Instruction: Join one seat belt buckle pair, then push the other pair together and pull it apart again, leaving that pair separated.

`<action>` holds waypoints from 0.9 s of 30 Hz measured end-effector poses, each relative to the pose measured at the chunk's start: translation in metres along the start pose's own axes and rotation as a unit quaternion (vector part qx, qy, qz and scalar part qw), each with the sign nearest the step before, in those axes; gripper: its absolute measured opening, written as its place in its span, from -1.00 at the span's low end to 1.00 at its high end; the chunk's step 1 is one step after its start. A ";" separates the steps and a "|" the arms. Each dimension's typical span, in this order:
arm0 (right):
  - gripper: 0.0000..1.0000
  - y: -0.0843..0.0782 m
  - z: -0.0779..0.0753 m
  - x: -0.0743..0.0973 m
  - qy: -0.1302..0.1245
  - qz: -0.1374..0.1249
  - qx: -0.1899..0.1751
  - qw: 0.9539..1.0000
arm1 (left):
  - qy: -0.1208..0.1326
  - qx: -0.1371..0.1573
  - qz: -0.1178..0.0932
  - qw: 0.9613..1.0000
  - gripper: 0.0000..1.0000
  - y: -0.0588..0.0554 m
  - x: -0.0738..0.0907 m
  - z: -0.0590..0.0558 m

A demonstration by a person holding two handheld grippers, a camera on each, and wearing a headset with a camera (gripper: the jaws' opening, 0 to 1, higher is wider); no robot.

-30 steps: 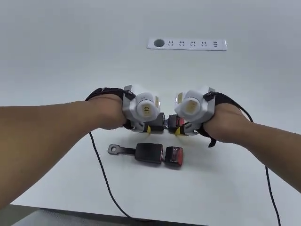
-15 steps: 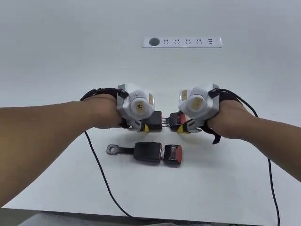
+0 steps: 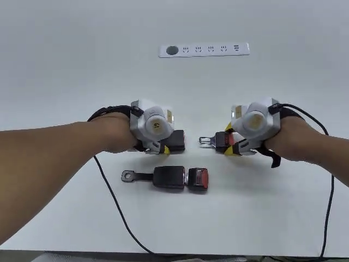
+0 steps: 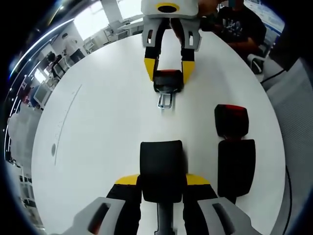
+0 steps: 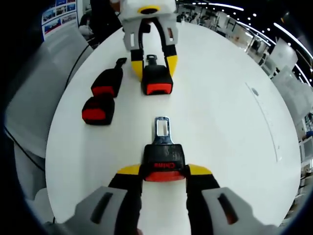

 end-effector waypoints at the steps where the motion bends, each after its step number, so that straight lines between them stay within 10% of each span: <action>1: -0.31 -0.006 0.001 0.005 -0.002 0.002 -0.003 1.000 | 0.000 -0.001 0.001 1.000 -0.35 0.000 0.000 0.000; 13: -0.28 -0.061 0.003 0.046 -0.002 0.048 -0.035 0.998 | 0.010 0.009 0.015 1.000 -0.34 0.001 0.000 0.002; 27: -0.02 -0.066 0.004 0.054 -0.059 0.055 -0.077 0.994 | 0.046 0.015 0.011 0.999 -0.06 0.006 0.020 0.000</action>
Point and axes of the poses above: the centre of the closed fingertips' face, and the gripper's own axes: x roughly backward along the fingers, z roughly to its left, y roughly out of its top, the point moved 4 cm from there along x, roughly backward along the fingers, and after that the axes turned 5 degrees about -z, right-handed, at the moved point
